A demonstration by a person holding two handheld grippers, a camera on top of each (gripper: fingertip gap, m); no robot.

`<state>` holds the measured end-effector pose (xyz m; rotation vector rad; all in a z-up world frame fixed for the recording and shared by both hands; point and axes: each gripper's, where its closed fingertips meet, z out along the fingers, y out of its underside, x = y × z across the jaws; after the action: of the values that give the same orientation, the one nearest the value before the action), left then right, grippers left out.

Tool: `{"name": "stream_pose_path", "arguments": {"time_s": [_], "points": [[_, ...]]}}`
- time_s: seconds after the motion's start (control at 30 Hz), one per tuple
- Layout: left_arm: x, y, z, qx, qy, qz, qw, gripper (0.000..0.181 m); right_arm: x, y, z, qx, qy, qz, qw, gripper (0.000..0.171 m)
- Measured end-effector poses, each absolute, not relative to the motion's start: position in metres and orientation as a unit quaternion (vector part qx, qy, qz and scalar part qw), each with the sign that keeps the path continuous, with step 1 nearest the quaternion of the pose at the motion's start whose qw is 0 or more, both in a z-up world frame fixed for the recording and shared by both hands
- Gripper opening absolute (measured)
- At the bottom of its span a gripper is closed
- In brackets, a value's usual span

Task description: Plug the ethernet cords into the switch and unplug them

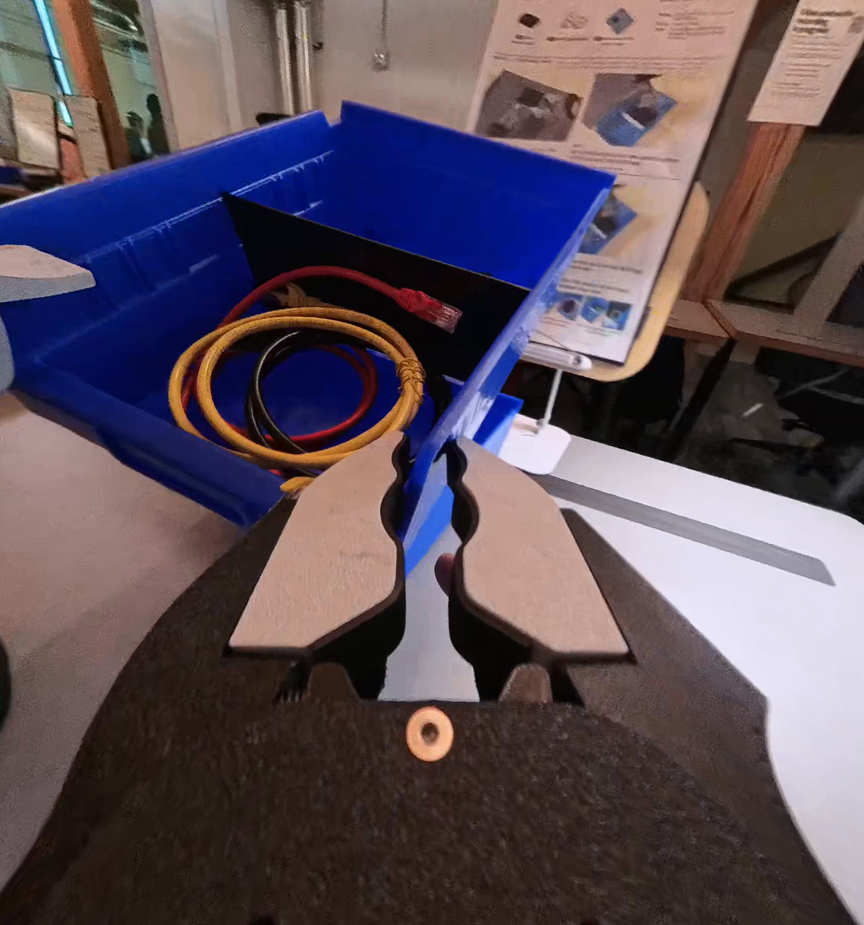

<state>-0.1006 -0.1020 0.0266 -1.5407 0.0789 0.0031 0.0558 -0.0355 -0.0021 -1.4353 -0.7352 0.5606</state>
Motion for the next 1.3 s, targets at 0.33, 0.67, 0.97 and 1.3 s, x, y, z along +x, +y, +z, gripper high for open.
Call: {"name": "stream_pose_path", "arguments": {"time_s": [0.33, 0.67, 0.97, 1.3], "points": [[-0.282, -0.209, 0.01, -0.699, -0.111, 0.109, 0.698, 0.016, -0.148, -0.11, -0.042, -0.606, -0.442, 0.337, 0.569, 0.016], [-0.363, -0.212, -0.114, -0.748, -0.202, 0.066, 0.628, 0.018, -0.22, -0.12, -0.169, -0.657, -0.508, 0.313, 0.46, 0.018], [-0.343, -0.202, -0.119, -0.788, -0.102, 0.057, 0.604, 0.036, -0.164, -0.079, -0.124, -0.627, -0.57, 0.34, 0.408, 0.046], [-0.243, -0.171, -0.169, -0.908, 0.24, 0.072, 0.336, 0.053, -0.127, -0.014, -0.21, -0.575, -0.765, 0.065, 0.281, 0.055]]}}
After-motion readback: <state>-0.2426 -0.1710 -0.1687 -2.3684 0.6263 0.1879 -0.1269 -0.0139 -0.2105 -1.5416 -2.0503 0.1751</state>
